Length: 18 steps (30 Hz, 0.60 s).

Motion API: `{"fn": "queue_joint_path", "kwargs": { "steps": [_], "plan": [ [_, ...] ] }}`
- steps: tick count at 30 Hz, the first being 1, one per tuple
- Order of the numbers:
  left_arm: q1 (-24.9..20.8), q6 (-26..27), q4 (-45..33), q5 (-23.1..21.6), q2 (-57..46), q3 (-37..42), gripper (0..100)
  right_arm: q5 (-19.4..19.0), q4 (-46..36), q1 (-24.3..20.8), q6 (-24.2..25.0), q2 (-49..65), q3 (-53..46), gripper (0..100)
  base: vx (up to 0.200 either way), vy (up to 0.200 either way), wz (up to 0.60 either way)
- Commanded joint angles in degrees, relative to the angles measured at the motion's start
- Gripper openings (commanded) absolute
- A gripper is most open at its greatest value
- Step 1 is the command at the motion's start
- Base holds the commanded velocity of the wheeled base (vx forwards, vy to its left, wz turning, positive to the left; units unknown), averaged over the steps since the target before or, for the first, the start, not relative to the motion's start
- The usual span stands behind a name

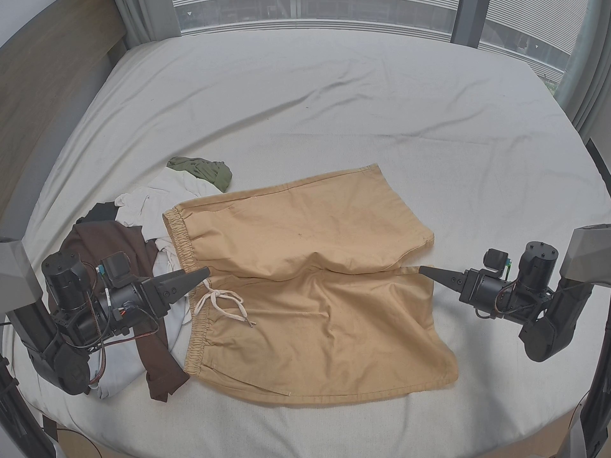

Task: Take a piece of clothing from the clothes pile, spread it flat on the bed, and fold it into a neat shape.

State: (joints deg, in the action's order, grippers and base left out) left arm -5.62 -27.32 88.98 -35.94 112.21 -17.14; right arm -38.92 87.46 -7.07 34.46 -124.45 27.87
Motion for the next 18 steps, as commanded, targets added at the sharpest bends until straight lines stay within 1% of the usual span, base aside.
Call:
{"fn": "queue_joint_path", "kwargs": {
  "steps": [1, 13, 18],
  "plan": [
    [0.0, 0.0, 0.1, 0.0, 0.1, -0.1, 100, 0.0, 0.0, 1.8, 0.0, 1.1, 0.4, 100, 0.0, 0.0, 0.0],
    [0.0, 0.0, 0.1, 0.0, 0.4, -0.2, 100, 0.0, -1.5, 7.0, -0.2, 2.1, 3.4, 100, 0.0, 0.0, 0.0],
    [0.0, 0.1, 0.1, 0.0, 0.6, -0.1, 100, 0.1, -1.5, 7.0, -0.5, 1.5, 3.4, 100, 0.0, 0.0, 0.0]
  ]
}}
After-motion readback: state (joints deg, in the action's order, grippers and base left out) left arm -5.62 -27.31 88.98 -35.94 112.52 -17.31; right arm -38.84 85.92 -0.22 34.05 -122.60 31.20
